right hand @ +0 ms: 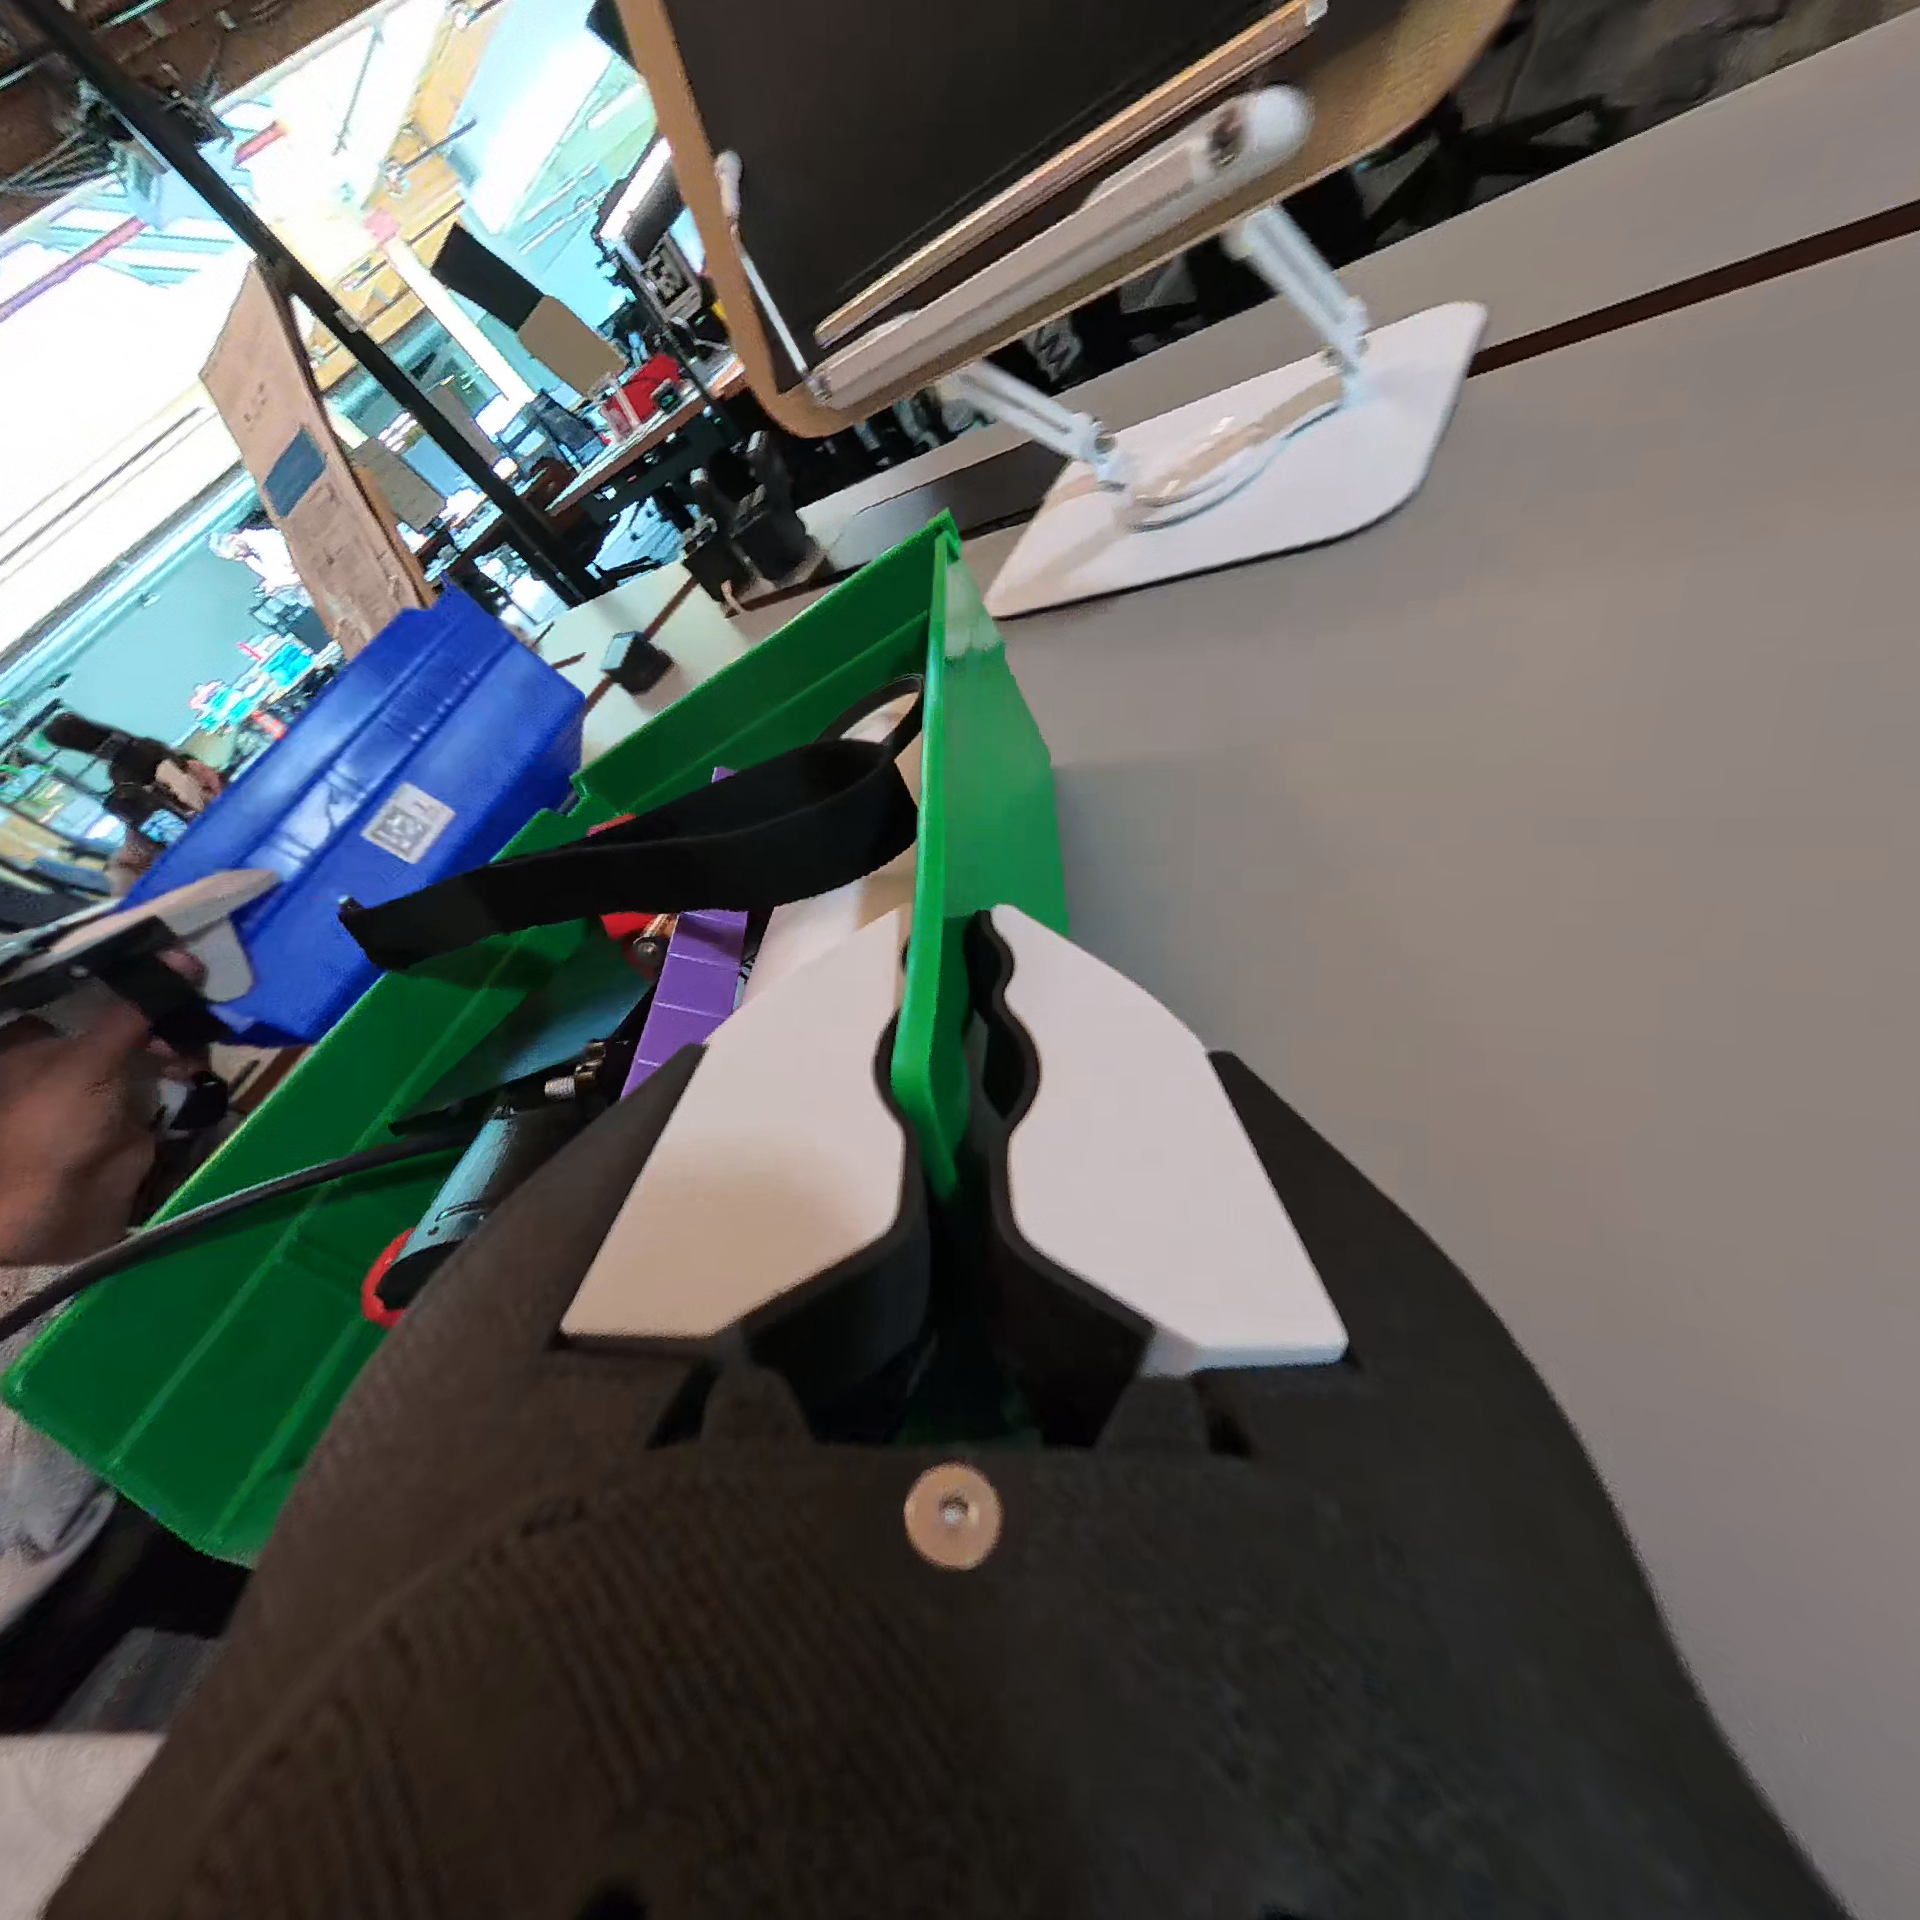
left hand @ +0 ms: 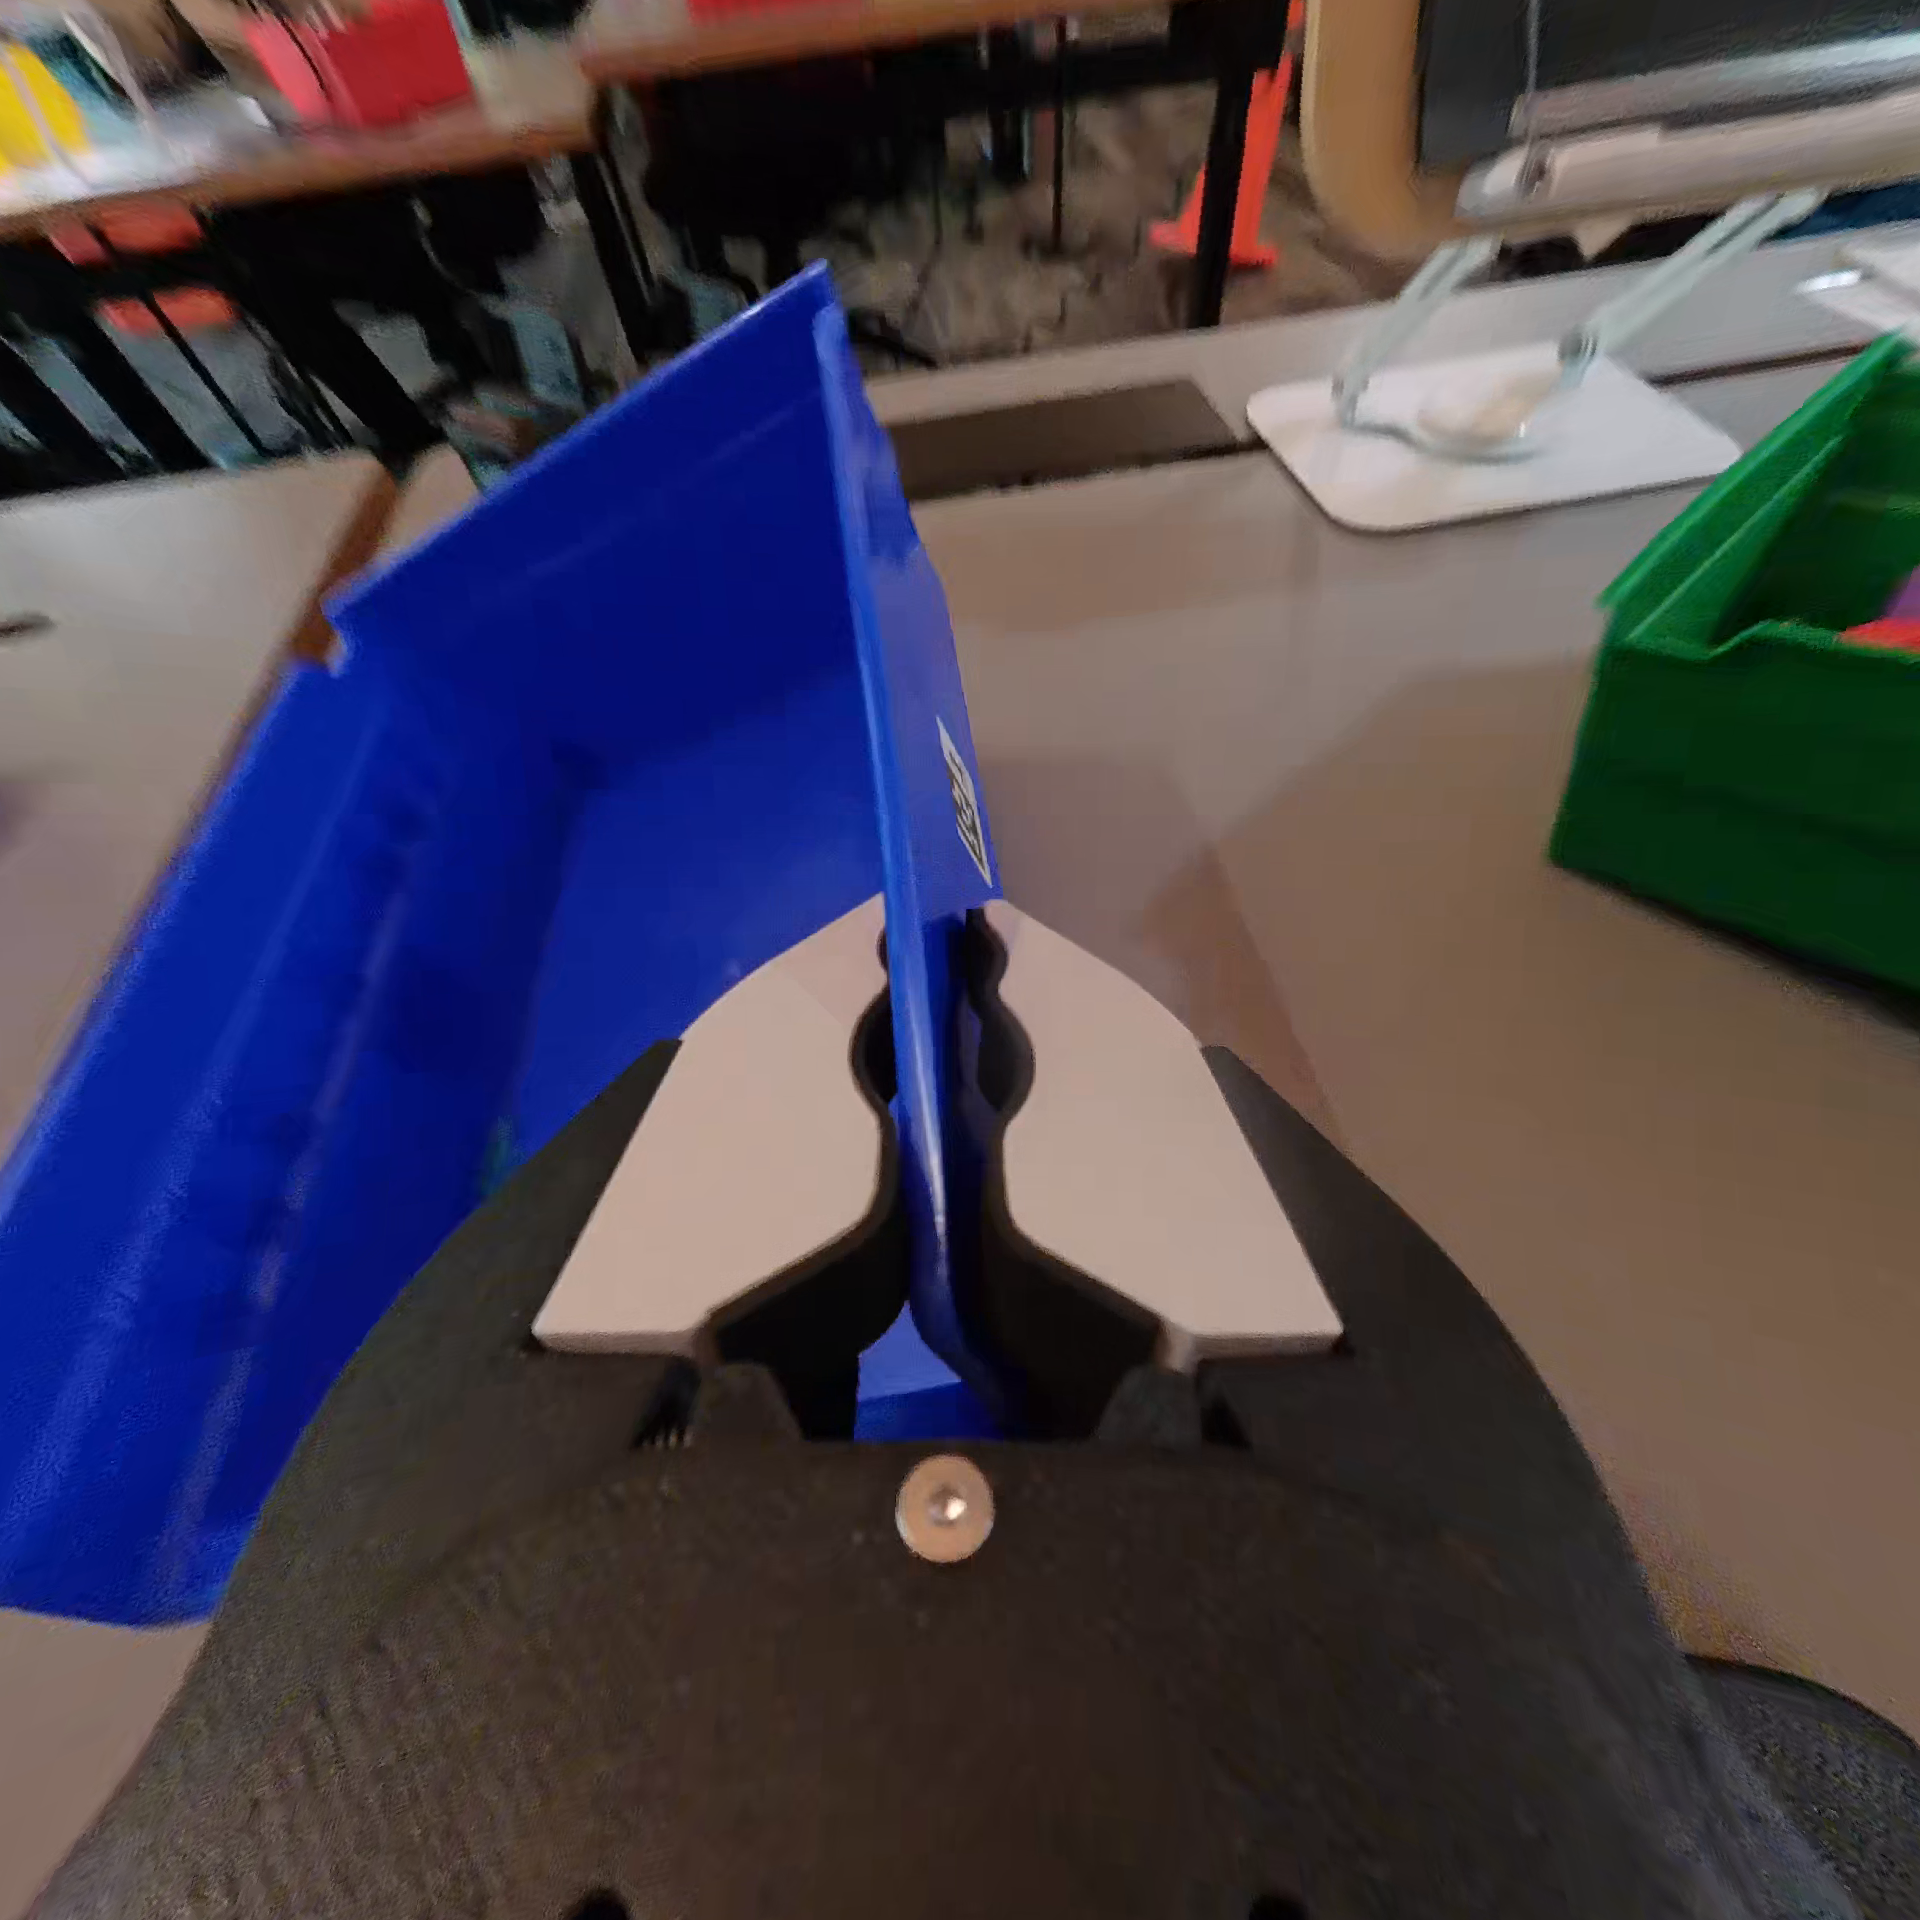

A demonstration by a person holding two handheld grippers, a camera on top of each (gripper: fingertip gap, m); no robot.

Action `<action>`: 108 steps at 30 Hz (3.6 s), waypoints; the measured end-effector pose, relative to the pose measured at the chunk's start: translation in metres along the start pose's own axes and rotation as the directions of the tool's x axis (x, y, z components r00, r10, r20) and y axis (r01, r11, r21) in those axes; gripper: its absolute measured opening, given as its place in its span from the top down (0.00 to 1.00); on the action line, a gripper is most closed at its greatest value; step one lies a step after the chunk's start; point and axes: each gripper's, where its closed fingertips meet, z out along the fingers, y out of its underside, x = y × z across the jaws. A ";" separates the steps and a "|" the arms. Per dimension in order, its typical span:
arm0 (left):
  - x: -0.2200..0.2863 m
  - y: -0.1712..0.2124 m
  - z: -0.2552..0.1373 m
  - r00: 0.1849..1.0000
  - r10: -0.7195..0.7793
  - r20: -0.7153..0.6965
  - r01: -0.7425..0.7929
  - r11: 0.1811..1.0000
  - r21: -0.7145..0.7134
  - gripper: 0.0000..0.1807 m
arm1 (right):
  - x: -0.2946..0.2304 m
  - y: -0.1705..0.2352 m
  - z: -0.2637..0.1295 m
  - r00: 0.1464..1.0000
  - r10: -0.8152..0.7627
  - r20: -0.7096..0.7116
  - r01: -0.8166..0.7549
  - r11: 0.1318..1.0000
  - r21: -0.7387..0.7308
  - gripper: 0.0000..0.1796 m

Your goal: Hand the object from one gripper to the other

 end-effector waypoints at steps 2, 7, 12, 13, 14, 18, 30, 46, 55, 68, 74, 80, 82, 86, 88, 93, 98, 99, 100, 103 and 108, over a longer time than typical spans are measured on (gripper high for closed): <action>-0.004 -0.013 -0.018 0.999 -0.034 0.006 0.034 0.999 0.026 0.97 | -0.018 0.007 0.031 0.999 0.002 0.037 -0.001 1.000 -0.018 0.96; -0.014 -0.056 -0.073 0.997 0.002 0.076 -0.017 0.981 0.192 0.96 | -0.081 0.021 0.126 0.991 -0.011 0.133 0.018 0.998 -0.053 0.95; -0.028 -0.085 -0.121 0.982 0.000 0.189 -0.065 0.939 0.337 0.96 | -0.166 0.060 0.220 0.989 -0.048 0.142 0.055 0.998 -0.044 0.94; -0.029 -0.088 -0.127 0.980 -0.001 0.201 -0.071 0.934 0.350 0.96 | -0.182 0.073 0.235 0.989 -0.052 0.140 0.062 0.996 -0.064 0.92; -0.028 -0.091 -0.132 0.979 0.000 0.206 -0.076 0.930 0.359 0.96 | -0.195 0.086 0.248 0.990 -0.031 0.138 0.046 0.994 -0.102 0.92; -0.022 -0.100 -0.144 0.985 -0.009 0.173 -0.067 0.899 0.433 0.97 | -0.264 0.119 0.275 0.941 0.056 0.333 0.008 0.982 -0.189 0.78; 0.075 -0.112 -0.134 0.980 0.158 -0.124 -0.076 0.865 0.497 0.97 | -0.236 0.102 0.163 0.806 -0.283 0.520 0.369 0.927 -0.068 0.66; 0.441 -0.036 -0.047 0.489 0.395 -0.778 -0.203 0.919 0.338 0.96 | 0.015 0.023 -0.160 0.903 -0.309 -0.298 0.362 0.922 0.139 0.65; 0.572 -0.014 0.032 0.507 0.374 -0.777 -0.301 0.921 0.248 0.96 | 0.022 0.019 -0.165 0.960 -0.166 -0.225 0.220 0.946 0.239 0.57; 0.573 -0.022 0.000 0.222 -0.014 -0.975 -0.051 0.998 -0.026 0.63 | 0.056 0.024 -0.174 0.917 -0.127 -0.377 0.227 0.945 0.234 0.43; 0.481 -0.025 0.024 0.392 0.149 -0.908 0.026 0.985 0.173 0.65 | 0.041 0.027 -0.124 0.901 -0.197 -0.387 0.284 0.941 0.182 0.42; 0.472 -0.019 0.026 0.360 0.090 -0.929 0.057 0.991 0.118 0.65 | 0.064 0.013 -0.122 0.832 -0.208 -0.515 0.318 0.938 0.134 0.63; 0.474 -0.007 0.031 0.360 0.038 -0.932 0.023 0.999 0.049 0.65 | 0.074 0.004 -0.141 0.832 -0.215 -0.512 0.338 0.927 0.161 0.89; 0.470 -0.009 0.033 0.331 -0.082 -0.940 0.081 0.995 -0.058 0.66 | 0.141 0.007 -0.202 0.764 -0.082 -0.640 0.218 0.966 0.137 0.99; 0.466 -0.008 0.038 0.350 -0.093 -0.932 0.076 0.995 -0.070 0.66 | 0.151 -0.002 -0.228 0.786 0.057 -0.615 0.143 0.952 0.271 0.98; 0.454 0.011 0.061 0.491 -0.024 -0.871 -0.110 0.990 -0.089 0.78 | 0.083 -0.041 -0.223 0.838 -0.042 -0.545 0.352 0.804 0.479 0.58; 0.428 0.010 0.085 0.607 0.137 -0.783 -0.260 0.965 -0.033 0.93 | 0.042 -0.010 -0.127 0.794 -0.266 -0.547 0.460 0.851 0.254 0.26; 0.425 0.010 0.087 0.621 0.150 -0.770 -0.270 0.962 -0.031 0.94 | 0.042 -0.004 -0.115 0.791 -0.276 -0.545 0.455 0.862 0.224 0.25; 0.422 0.011 0.089 0.631 0.162 -0.758 -0.280 0.960 -0.028 0.94 | 0.045 0.000 -0.107 0.782 -0.289 -0.553 0.458 0.867 0.195 0.24; 0.418 0.012 0.094 0.650 0.206 -0.731 -0.315 0.949 -0.013 0.93 | 0.065 0.003 -0.110 0.662 -0.395 -0.638 0.545 0.837 0.048 0.40; 0.413 0.012 0.099 0.660 0.215 -0.720 -0.315 0.949 -0.005 0.89 | 0.103 -0.001 -0.153 0.623 -0.340 -0.704 0.487 0.873 0.009 0.58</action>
